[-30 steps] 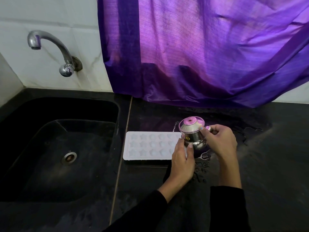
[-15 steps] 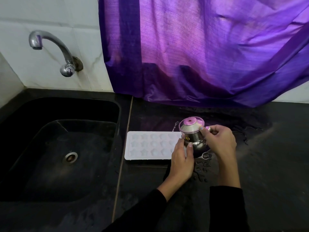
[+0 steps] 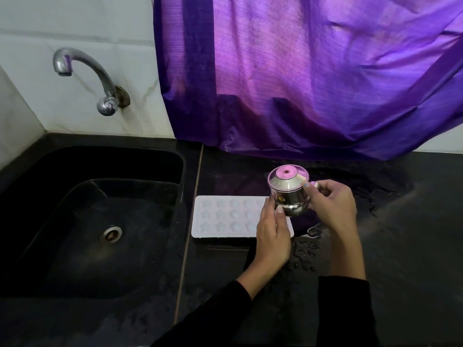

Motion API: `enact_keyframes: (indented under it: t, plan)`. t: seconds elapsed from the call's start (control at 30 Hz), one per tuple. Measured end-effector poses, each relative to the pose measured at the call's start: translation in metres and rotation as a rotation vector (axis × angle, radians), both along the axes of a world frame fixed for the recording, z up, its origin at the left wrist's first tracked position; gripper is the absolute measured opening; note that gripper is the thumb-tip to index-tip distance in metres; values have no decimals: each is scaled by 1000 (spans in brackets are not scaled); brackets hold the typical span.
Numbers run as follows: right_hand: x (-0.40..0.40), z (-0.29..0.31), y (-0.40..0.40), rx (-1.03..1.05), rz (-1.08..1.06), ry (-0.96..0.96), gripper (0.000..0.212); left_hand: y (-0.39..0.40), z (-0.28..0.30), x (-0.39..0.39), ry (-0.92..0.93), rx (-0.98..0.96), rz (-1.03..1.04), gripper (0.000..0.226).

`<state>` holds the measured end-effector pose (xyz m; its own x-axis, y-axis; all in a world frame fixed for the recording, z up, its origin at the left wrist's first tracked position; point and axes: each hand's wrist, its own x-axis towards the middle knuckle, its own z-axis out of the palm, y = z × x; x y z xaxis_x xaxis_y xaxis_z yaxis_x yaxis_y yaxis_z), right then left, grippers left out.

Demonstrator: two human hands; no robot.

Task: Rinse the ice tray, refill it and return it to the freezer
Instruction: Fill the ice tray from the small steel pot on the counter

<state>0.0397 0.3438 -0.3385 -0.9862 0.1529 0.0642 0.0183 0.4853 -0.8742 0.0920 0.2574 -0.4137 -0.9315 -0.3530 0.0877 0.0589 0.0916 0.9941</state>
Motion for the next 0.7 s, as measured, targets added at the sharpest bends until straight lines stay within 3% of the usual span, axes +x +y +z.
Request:
enact_keyframes:
  t: [0.7]
  plan:
    - [3,-1,-19,201,10,0,23,-10,-6,6,-24,7,-4,32]
